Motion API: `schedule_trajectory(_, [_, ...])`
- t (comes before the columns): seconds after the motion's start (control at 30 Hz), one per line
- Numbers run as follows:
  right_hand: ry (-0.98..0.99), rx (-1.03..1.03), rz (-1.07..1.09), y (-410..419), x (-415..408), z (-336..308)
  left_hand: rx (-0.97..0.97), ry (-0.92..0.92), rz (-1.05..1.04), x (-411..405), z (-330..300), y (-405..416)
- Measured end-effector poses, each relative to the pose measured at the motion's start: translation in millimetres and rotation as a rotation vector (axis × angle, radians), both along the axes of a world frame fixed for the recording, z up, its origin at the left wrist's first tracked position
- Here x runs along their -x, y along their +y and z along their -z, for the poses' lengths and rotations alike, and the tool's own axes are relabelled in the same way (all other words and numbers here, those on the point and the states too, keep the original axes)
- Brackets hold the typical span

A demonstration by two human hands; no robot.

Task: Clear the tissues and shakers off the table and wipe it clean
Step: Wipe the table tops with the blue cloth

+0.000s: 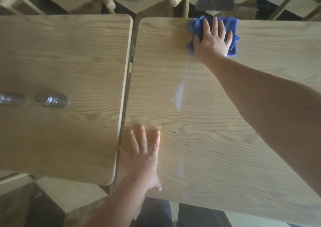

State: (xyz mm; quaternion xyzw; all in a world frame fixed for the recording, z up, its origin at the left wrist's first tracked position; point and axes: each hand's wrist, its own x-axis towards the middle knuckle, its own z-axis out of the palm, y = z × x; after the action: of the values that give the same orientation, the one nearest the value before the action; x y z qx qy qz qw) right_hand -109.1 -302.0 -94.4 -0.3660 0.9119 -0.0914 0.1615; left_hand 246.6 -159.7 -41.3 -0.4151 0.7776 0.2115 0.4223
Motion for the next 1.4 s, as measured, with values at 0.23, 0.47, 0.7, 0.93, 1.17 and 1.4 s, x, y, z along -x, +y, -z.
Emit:
schedule_trajectory(0.23, [0.022, 0.05, -0.062, 97.4, -76.6, -4.9, 0.005, 0.021, -0.008, -1.8, -2.1, -0.6])
schedule_trajectory(0.47, [0.044, -0.047, -0.261, 298.4, -245.6, -13.4, 0.009, -0.004, 0.014, -0.1, -6.6, -2.9])
schedule_trajectory(0.7, [0.066, -0.03, -0.33, 353.5, -284.6, -8.3, 0.01, -0.032, 0.026, 0.4, -6.0, -2.3])
schedule_trajectory(0.93, [0.038, -0.049, 0.019, 288.8, -190.1, -11.4, -0.013, -0.026, 0.015, 2.2, -5.0, -5.6])
schedule_trajectory(1.17, [0.087, 0.068, 0.214, 128.5, -47.7, 1.1, -0.057, -0.019, -0.005, 0.3, -2.8, -6.3])
schedule_trajectory(1.4, [-0.023, 0.026, 0.143, -33.8, -58.4, -3.4, -0.089, -0.021, -0.018, 0.1, -1.7, -7.7])
